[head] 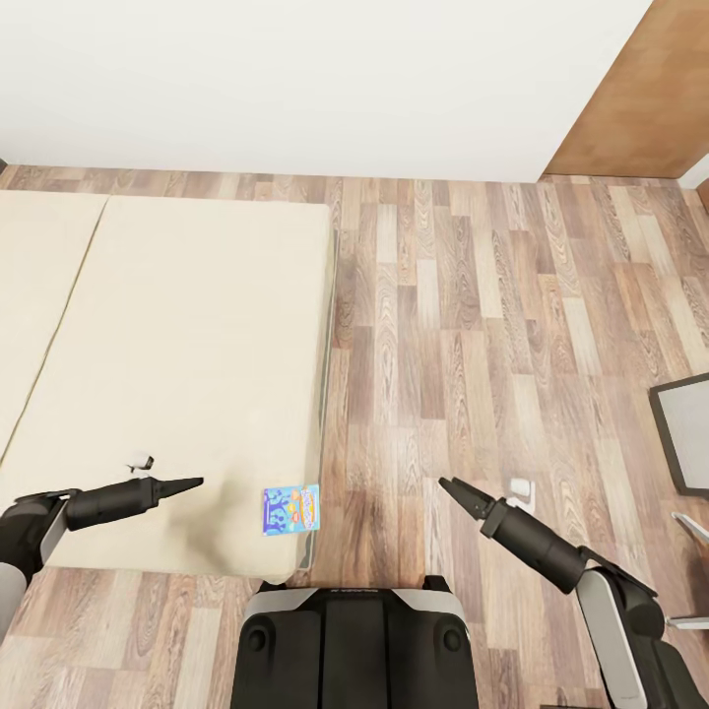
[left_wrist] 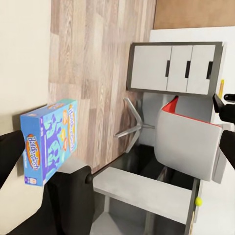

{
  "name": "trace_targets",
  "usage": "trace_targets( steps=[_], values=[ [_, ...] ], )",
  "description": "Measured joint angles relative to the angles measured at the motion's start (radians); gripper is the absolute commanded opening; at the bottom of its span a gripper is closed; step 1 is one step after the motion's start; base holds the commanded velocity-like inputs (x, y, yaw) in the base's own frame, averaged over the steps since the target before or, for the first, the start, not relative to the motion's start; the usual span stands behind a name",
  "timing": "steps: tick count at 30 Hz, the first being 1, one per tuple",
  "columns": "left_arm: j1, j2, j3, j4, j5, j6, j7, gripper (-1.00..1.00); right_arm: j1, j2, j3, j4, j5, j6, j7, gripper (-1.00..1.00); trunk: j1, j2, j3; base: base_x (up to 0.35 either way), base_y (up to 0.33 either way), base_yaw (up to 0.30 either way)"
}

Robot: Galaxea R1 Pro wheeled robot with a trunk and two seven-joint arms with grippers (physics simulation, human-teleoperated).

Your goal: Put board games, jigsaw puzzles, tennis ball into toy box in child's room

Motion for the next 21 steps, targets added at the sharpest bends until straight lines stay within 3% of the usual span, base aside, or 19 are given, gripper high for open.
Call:
trace_targets(
  steps=[7,21],
  values=[
    [0.000,-0.002,-0.001,0.000,0.000,0.000,0.005,1.00,0.010,0.000,-0.028,0.000,0.000,-0.003,0.003,1.00,0.000,0.000,0.006,0.000,0.000,0.000],
    [0.000,-0.003,-0.002,0.000,0.000,0.001,0.006,1.00,0.016,0.001,-0.038,0.000,0.000,-0.003,0.005,1.00,0.000,0.000,0.026,0.000,0.000,0.000]
  ],
)
